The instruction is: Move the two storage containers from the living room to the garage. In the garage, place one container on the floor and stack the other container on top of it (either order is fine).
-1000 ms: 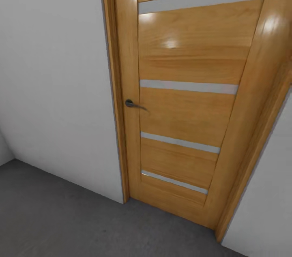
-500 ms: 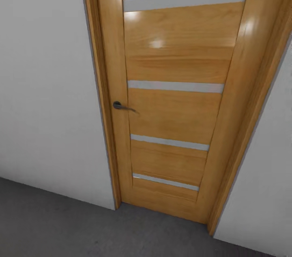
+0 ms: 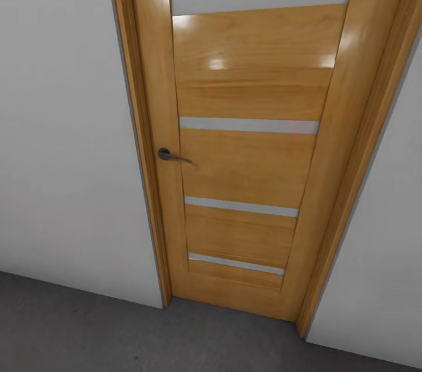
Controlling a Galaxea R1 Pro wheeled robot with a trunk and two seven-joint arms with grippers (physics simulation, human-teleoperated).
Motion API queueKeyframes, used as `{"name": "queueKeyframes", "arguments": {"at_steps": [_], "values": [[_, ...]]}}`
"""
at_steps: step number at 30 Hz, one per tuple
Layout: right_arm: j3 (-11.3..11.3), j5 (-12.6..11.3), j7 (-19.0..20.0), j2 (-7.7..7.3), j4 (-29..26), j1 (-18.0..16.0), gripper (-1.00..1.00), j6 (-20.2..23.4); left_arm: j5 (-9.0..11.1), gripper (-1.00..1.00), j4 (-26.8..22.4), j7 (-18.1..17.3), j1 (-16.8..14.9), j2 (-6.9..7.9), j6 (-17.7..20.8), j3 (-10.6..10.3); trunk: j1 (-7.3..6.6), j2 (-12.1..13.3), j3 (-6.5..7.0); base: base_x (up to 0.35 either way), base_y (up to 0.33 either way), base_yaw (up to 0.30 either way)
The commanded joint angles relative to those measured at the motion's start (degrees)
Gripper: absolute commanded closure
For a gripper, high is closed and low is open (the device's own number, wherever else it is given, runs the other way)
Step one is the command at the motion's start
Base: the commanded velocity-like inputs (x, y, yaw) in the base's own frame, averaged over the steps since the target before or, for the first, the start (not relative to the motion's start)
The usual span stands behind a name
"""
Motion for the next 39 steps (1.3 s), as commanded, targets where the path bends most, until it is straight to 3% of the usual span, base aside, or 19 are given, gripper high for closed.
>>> {"name": "queueKeyframes", "arguments": {"at_steps": [1, 17, 30, 39], "values": [[0.08, 0.49, -0.03, 0.0, 0.01, -0.01, -1.0, -0.15, 0.38, -1.0, -0.02, 0.04, -0.01, 0.0, -0.07, 0.04, 0.0, -0.03, -0.04, 0.0, 0.001, -0.002], [-0.01, 0.62, -0.07, 0.0, 0.01, -0.01, -1.0, -0.17, 0.38, -1.0, -0.02, 0.04, -0.01, 0.0, -0.07, 0.04, 0.0, -0.03, -0.04, 0.0, 0.0, -0.001], [-0.23, 0.54, -0.08, 0.0, 0.01, -0.01, -1.0, -0.15, 0.4, -1.0, -0.02, 0.04, -0.01, 0.0, -0.07, 0.04, 0.0, -0.03, -0.04, 0.0, 0.0, -0.208], [0.3, 0.7, -0.08, 0.0, 0.01, -0.01, -1.0, -0.15, 0.4, -1.0, -0.01, 0.04, -0.01, -0.01, -0.07, 0.04, 0.0, -0.03, -0.04, 0.058, 0.1, -0.044]]}}
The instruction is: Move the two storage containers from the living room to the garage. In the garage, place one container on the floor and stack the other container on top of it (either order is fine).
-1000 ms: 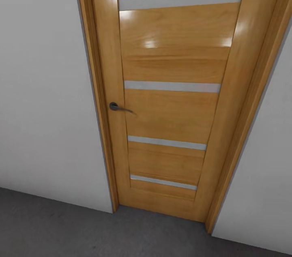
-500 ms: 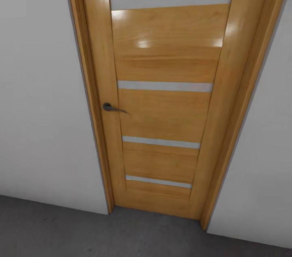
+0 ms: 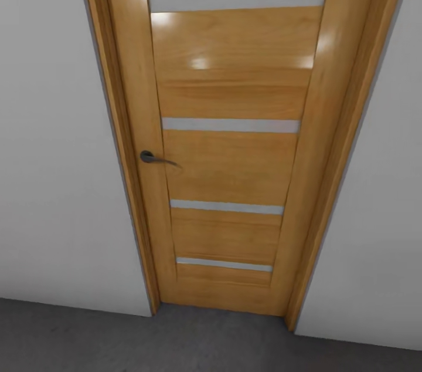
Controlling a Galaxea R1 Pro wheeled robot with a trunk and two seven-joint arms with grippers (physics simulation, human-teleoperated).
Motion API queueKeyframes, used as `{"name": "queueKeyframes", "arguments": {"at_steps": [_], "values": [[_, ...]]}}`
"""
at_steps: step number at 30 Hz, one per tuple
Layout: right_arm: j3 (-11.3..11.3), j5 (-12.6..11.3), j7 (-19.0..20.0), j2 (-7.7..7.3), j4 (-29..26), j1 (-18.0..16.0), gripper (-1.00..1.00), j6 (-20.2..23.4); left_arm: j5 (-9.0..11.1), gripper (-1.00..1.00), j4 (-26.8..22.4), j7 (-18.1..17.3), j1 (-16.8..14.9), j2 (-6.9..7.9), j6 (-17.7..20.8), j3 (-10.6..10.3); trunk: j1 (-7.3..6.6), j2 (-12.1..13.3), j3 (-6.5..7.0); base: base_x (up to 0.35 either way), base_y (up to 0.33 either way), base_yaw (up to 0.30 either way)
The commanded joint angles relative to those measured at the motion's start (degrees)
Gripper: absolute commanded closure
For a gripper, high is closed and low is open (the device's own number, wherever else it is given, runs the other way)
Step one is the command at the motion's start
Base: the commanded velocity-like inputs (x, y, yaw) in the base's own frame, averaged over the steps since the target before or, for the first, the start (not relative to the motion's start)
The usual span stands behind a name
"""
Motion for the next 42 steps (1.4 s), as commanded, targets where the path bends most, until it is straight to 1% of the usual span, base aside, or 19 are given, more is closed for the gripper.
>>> {"name": "queueKeyframes", "arguments": {"at_steps": [1, 8, 14, 22, 36, 42], "values": [[0.01, 0.34, -0.03, 0.0, 0.01, -0.01, -1.0, -0.16, 0.38, -1.0, -0.02, 0.04, -0.01, -0.01, -0.07, 0.04, 0.01, -0.02, -0.05, 0.135, 0.238, -0.005], [0.08, 0.37, 0.03, 0.0, 0.01, -0.01, -1.0, -0.16, 0.38, -1.0, -0.01, 0.04, -0.01, -0.01, -0.07, 0.04, 0.01, -0.02, -0.05, 0.167, 0.262, -0.001], [0.02, 0.37, -0.04, 0.0, 0.01, -0.01, -1.0, -0.16, 0.38, -1.0, -0.01, 0.04, -0.01, -0.01, -0.07, 0.04, 0.01, -0.02, -0.05, 0.16, 0.159, 0.0], [-0.61, -0.08, -0.05, 0.0, 0.01, -0.01, -1.0, -0.17, 0.38, -1.0, -0.01, 0.04, -0.01, -0.01, -0.07, 0.04, 0.01, -0.02, -0.05, 0.032, 0.022, -0.019], [-0.44, -0.24, -0.05, 0.0, 0.01, -0.01, -1.0, -0.16, 0.38, -1.0, -0.01, 0.04, -0.01, -0.01, -0.07, 0.04, 0.01, -0.02, -0.05, 0.001, 0.001, -0.211], [-0.14, -0.02, -0.05, 0.0, 0.01, -0.01, -1.0, -0.16, 0.38, -1.0, -0.02, 0.04, -0.01, -0.01, -0.07, 0.04, 0.01, -0.02, -0.05, 0.0, 0.0, -0.048]]}}
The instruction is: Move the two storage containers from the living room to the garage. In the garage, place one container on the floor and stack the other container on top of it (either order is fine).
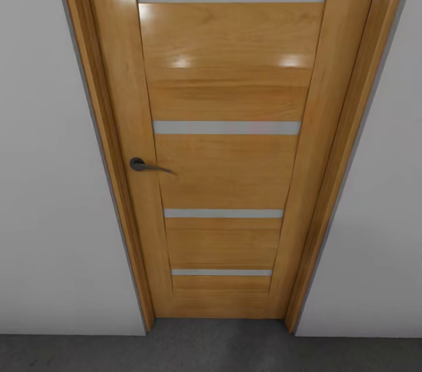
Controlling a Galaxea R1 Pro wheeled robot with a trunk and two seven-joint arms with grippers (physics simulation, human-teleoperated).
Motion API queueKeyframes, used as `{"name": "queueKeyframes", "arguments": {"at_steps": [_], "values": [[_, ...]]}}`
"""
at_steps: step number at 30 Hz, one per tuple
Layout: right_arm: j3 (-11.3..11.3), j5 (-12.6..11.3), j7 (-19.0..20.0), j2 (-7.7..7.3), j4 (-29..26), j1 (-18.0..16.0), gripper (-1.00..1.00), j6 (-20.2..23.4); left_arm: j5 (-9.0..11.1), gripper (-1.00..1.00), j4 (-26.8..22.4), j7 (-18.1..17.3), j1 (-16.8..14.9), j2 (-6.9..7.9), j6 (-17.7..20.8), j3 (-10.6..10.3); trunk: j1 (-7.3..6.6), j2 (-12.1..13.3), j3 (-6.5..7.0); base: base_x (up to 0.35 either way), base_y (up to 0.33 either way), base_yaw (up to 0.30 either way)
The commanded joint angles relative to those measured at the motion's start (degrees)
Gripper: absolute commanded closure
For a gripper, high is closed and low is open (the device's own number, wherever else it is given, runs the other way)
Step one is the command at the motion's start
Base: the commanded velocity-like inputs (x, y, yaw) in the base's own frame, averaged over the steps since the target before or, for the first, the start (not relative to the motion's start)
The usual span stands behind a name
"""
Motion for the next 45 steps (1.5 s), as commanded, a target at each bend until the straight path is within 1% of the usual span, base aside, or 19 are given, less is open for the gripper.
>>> {"name": "queueKeyframes", "arguments": {"at_steps": [1, 6, 21, 38, 45], "values": [[-0.01, 0.39, -0.05, 0.0, 0.01, -0.01, -1.0, -0.15, 0.39, -1.0, -0.02, 0.04, -0.01, 0.0, -0.07, 0.04, 0.0, -0.03, -0.04, 0.0, 0.0, -0.009], [0.23, 0.86, 0.28, -0.09, 0.01, -0.01, -1.0, -0.06, 0.43, -1.0, -0.02, -0.05, -0.1, -0.17, 0.02, 0.06, 0.0, -0.03, -0.04, 0.0, 0.0, -0.003], [-0.04, 0.74, 0.33, -0.17, 0.01, -0.01, -1.0, -0.15, 0.56, -1.0, -0.05, -0.1, -0.1, -0.67, -0.02, 0.22, 0.0, -0.03, -0.04, 0.007, 0.0, 0.0], [-0.28, 0.41, 0.3, -0.17, 0.01, -0.01, -1.0, -0.15, 0.57, -1.0, -0.1, -0.05, -0.1, -0.62, -0.06, 0.23, 0.0, -0.03, -0.04, 0.278, 0.0, 0.0], [-0.47, 0.3, 0.22, -0.17, 0.01, -0.01, -1.0, -0.15, 0.57, -1.0, -0.1, -0.05, -0.1, -0.62, -0.07, 0.29, 0.0, -0.03, -0.04, 0.081, 0.0, -0.102]]}}
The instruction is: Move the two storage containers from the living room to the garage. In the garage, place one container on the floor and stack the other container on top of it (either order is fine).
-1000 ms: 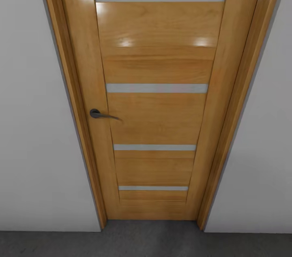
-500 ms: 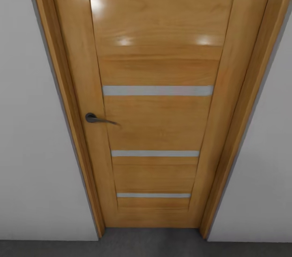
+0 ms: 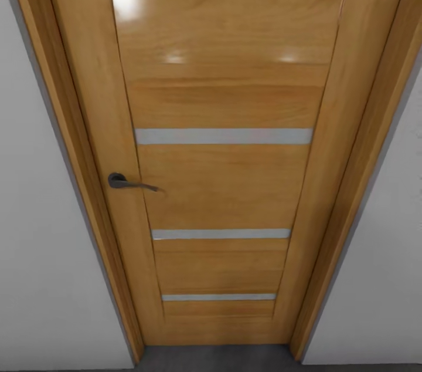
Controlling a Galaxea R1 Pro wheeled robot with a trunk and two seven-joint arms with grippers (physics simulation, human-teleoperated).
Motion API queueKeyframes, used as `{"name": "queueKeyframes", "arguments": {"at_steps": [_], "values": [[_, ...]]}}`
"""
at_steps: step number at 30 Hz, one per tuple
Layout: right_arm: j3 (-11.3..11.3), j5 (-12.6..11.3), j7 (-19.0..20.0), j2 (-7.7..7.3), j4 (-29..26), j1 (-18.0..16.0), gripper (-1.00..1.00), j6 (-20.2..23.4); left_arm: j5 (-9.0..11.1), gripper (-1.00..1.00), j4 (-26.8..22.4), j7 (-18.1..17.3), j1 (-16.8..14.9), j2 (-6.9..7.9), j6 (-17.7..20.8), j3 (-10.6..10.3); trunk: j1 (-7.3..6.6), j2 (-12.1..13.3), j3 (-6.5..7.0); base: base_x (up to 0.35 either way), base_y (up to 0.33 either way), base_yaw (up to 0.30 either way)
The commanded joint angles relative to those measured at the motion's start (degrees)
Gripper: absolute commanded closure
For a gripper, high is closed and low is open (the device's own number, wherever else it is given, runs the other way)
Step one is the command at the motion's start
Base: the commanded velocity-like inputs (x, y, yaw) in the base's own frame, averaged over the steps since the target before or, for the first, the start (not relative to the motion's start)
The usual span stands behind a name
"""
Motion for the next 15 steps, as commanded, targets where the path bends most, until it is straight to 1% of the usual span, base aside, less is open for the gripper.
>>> {"name": "queueKeyframes", "arguments": {"at_steps": [1, 3, 6, 15], "values": [[-0.07, 0.35, -0.03, 0.0, 0.01, -0.01, -1.0, -0.16, 0.41, -1.0, 0.0, 0.03, -0.01, -0.01, -0.07, 0.07, 0.0, -0.02, -0.04, 0.008, 0.0, -0.188], [-0.08, 0.34, 0.0, 0.0, 0.01, -0.01, -1.0, -0.16, 0.41, -1.0, 0.0, 0.03, -0.01, -0.01, -0.07, 0.07, 0.0, -0.02, -0.04, 0.006, 0.0, -0.16], [-0.08, 0.36, 0.0, 0.0, 0.01, -0.01, -1.0, -0.16, 0.41, -1.0, 0.0, 0.03, -0.01, -0.01, -0.07, 0.08, 0.0, -0.02, -0.04, 0.002, 0.0, -0.072], [0.57, 1.07, 0.05, 0.0, 0.01, -0.01, -1.0, -0.16, 0.49, -1.0, 0.0, 0.03, -0.01, -0.01, -0.1, 0.08, 0.0, -0.02, -0.04, 0.0, 0.0, -0.011]]}}
